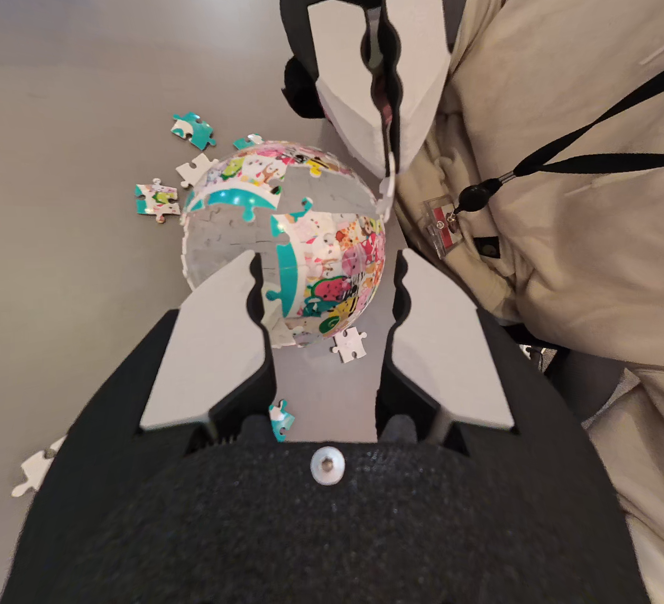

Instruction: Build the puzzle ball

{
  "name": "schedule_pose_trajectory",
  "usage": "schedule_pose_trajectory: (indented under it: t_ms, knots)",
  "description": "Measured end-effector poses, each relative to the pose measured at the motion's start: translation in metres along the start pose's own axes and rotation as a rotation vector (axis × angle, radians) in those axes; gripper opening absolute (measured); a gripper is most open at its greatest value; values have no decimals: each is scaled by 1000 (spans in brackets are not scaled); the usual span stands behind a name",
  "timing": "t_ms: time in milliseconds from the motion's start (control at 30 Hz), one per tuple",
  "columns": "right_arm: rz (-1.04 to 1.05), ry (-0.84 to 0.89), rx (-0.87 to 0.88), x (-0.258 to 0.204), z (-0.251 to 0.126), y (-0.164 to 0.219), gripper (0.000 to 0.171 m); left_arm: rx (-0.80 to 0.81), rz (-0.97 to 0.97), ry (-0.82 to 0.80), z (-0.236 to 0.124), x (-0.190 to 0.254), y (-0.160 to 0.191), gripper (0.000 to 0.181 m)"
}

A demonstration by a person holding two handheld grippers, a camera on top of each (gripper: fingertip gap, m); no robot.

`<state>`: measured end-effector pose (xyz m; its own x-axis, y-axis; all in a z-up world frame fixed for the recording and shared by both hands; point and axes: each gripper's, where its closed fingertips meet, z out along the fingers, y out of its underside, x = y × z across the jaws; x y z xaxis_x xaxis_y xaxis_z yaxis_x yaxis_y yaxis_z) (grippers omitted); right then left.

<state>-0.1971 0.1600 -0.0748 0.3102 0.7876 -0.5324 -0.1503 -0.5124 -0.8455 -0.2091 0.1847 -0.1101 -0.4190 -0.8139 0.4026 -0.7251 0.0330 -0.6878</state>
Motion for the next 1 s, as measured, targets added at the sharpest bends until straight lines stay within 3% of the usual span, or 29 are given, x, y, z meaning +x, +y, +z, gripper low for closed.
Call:
schedule_pose_trajectory:
  t_ms: [333, 533, 1000]
  knots:
    - [2, 36, -16, 7, -2, 1, 2, 18, 19, 1, -3, 4, -9, 61]
    - [89, -55, 1, -4, 0, 1, 2, 16, 19, -12, -2, 5, -9, 62]
    - [-69, 76, -58, 10, -1, 8, 4, 3, 18, -25, 0, 5, -8, 61]
